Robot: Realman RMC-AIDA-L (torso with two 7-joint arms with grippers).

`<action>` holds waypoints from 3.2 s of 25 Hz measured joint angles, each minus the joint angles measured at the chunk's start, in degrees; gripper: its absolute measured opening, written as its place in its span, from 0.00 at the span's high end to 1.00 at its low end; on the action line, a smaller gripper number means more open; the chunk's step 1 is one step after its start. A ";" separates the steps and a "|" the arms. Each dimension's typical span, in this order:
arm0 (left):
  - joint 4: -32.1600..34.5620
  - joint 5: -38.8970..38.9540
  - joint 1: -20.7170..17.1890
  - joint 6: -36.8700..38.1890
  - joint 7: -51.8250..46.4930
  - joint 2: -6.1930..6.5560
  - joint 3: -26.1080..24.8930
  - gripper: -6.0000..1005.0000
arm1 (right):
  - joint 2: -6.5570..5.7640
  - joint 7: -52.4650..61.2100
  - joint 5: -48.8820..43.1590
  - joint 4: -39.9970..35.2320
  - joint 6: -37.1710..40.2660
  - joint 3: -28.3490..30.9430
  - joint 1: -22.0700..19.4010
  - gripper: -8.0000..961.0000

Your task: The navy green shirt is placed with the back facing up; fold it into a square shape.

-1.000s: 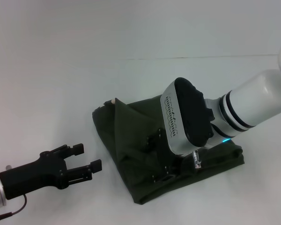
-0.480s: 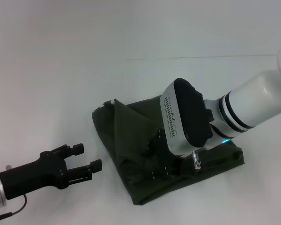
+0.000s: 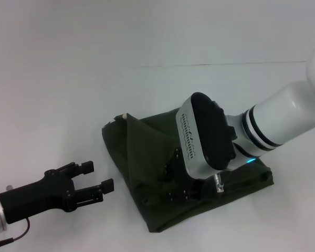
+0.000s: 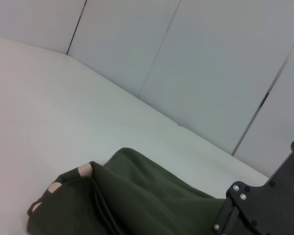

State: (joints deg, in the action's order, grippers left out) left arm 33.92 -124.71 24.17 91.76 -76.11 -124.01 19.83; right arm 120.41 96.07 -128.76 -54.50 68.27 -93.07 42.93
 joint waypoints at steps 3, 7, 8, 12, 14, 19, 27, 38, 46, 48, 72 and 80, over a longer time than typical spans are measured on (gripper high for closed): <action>0.00 0.00 0.00 0.00 0.00 0.00 -0.05 0.10 | 0.00 0.45 0.00 -0.69 0.20 -0.01 0.04 0.63; 0.00 0.00 0.00 -0.09 0.00 0.00 -0.06 0.10 | 0.00 0.85 0.00 -1.21 0.43 0.07 0.06 0.82; 0.00 0.00 0.00 -0.10 0.00 0.00 -0.06 0.10 | 0.00 0.86 0.00 -1.22 0.44 0.08 0.06 0.84; 0.00 0.00 0.00 -0.15 0.05 0.00 -0.05 0.10 | 0.00 0.87 0.00 -1.24 0.49 0.09 0.06 0.89; 0.00 0.00 0.00 -0.16 0.08 0.00 -0.05 0.10 | 0.00 0.87 0.00 -1.25 0.63 0.22 0.06 0.91; 0.00 0.00 0.00 -0.18 0.08 0.00 -0.21 0.10 | 0.01 1.04 0.84 -1.27 0.96 2.13 -0.11 0.96; 0.13 0.02 0.33 0.12 0.03 0.07 -0.84 0.10 | -0.36 1.58 4.26 -1.31 0.76 11.55 -1.37 0.94; 0.45 0.94 0.63 0.36 0.03 0.34 -0.93 0.10 | -0.59 0.02 7.87 -1.38 0.89 25.25 -4.73 0.92; 0.17 1.41 1.23 0.37 -0.01 0.42 -0.93 0.10 | -0.62 -2.94 8.71 2.97 -0.70 36.28 -5.39 0.90; 0.07 1.44 1.39 0.35 -0.05 0.42 -0.93 0.10 | -0.61 -3.12 8.92 4.28 -2.53 36.67 -5.39 0.89; 0.20 2.03 1.63 -0.51 -1.59 0.61 -3.19 0.10 | -0.76 -4.95 20.52 12.21 -25.88 39.41 -6.02 0.61; -0.13 5.16 2.54 -3.30 -6.26 0.35 -4.44 0.10 | -1.48 -3.91 21.75 11.94 -10.93 51.39 -6.78 0.31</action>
State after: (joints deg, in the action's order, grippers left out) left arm 33.80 -119.55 26.70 88.46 -82.37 -123.66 15.38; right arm 118.93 92.16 -107.01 -42.56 57.33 -41.68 36.15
